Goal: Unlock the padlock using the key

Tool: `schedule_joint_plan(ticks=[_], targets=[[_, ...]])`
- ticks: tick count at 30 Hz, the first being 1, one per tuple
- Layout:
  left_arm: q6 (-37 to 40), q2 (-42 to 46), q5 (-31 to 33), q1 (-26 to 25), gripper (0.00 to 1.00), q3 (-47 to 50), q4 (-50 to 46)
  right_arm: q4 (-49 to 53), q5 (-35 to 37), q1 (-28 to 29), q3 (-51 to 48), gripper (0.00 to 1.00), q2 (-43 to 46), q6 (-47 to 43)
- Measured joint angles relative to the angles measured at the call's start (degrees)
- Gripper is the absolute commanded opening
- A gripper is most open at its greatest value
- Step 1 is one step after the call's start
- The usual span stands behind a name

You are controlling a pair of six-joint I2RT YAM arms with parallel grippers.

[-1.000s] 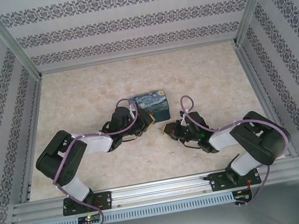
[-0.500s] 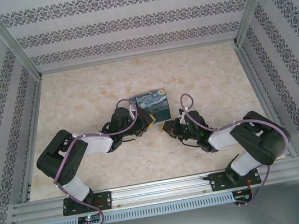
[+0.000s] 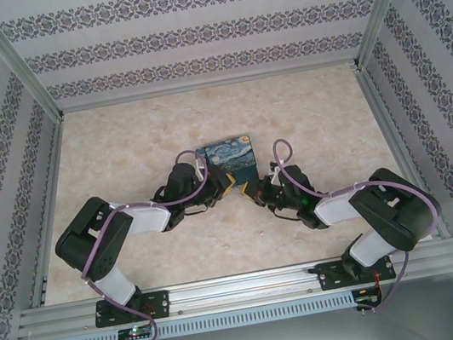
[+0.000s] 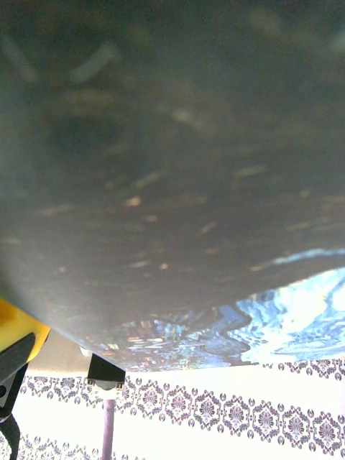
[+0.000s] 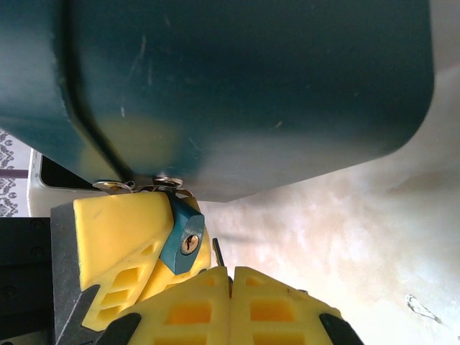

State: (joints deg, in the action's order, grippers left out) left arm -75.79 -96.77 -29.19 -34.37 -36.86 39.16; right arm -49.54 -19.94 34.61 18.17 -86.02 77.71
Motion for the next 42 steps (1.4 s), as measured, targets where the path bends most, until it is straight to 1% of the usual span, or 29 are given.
schedule_joint_plan(ticks=[7,19,42], targets=[[0.0,0.0,0.0,0.0,0.0,0.0,0.0,0.0,0.0,-0.8,0.0,0.0,0.0,0.0],[0.0,0.0,0.0,0.0,0.0,0.0,0.4,1.3,0.0,-0.8,1.7,0.0,0.0,0.0],[0.0,0.0,0.0,0.0,0.0,0.0,0.3,2.2,0.0,-0.8,2.0,0.0,0.0,0.0]])
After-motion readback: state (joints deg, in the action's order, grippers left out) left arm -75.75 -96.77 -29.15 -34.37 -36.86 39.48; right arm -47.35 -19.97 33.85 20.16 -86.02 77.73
